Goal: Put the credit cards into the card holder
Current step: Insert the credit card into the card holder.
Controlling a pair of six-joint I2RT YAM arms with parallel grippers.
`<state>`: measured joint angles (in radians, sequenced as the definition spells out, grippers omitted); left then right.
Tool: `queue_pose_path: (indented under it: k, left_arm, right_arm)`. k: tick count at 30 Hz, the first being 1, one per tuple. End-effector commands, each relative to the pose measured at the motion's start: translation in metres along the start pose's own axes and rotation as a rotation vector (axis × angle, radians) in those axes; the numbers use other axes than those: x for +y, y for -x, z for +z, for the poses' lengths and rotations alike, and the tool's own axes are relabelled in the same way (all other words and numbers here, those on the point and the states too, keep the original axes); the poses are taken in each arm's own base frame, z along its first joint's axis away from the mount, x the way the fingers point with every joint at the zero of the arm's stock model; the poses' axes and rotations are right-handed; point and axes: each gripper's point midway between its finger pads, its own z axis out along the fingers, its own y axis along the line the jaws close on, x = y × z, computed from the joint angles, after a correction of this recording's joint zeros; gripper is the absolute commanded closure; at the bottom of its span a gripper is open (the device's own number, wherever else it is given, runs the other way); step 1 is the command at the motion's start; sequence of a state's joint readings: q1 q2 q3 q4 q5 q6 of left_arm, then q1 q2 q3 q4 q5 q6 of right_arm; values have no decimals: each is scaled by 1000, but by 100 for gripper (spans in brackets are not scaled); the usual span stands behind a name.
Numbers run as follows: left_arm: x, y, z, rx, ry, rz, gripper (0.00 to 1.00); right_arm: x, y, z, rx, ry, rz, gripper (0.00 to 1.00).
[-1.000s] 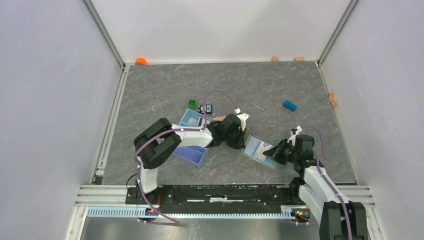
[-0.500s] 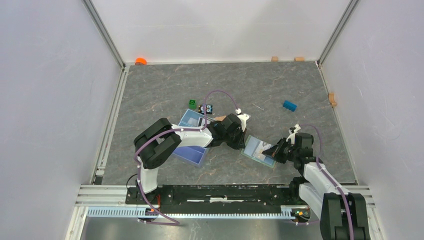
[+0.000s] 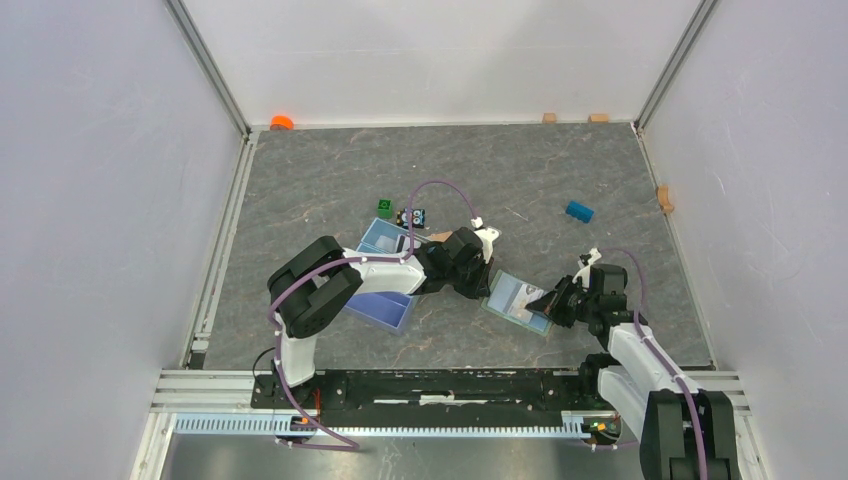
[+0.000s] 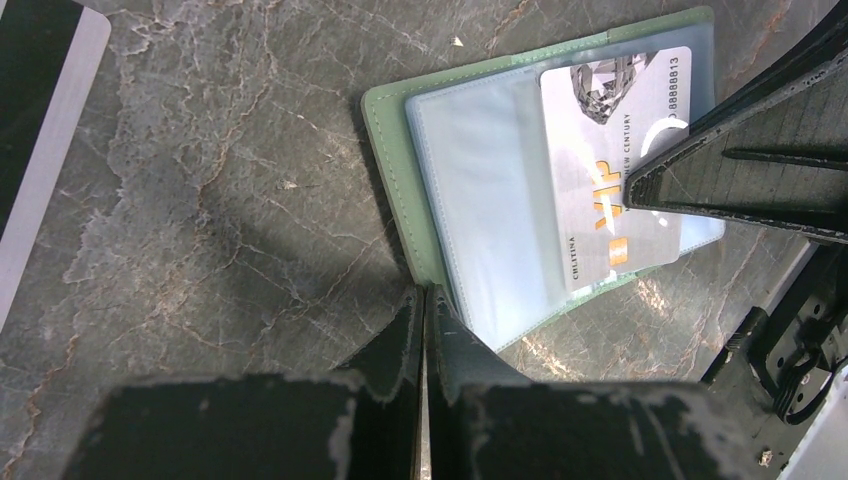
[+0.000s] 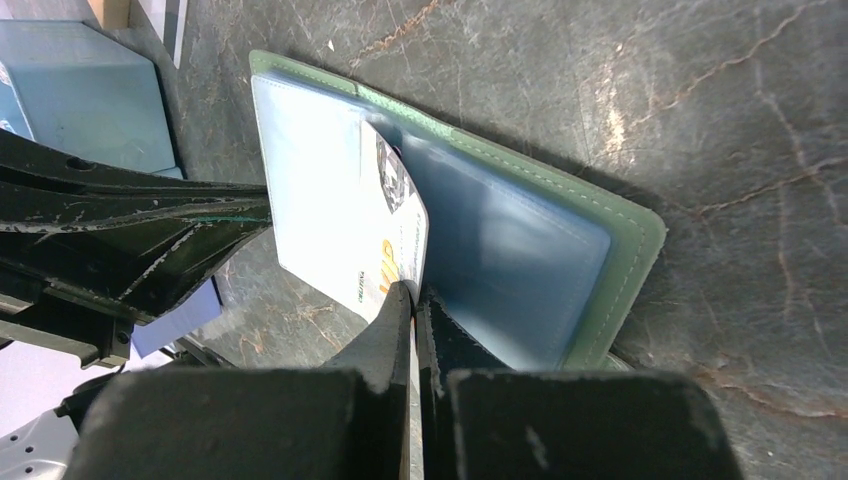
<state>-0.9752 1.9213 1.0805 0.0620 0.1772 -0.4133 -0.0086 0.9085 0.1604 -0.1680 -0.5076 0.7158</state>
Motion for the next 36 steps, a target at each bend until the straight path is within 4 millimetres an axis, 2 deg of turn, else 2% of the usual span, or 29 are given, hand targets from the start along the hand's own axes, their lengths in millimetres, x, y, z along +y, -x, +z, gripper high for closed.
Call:
queue_pose_path:
  k: [1,27,36]
  left_arm:
    - [1,-9,-7,41,0,47,98]
    - [-15,-19,-3,80,-128,98,98]
    - [-19,-22,-2,83,-151,85,98]
  right_arm:
    - [-80,-58,-18,166,-353,43,100]
    - [-73,-56,-4,198,-317,49,100]
    - [-64,-45,4,174,-298,44,100]
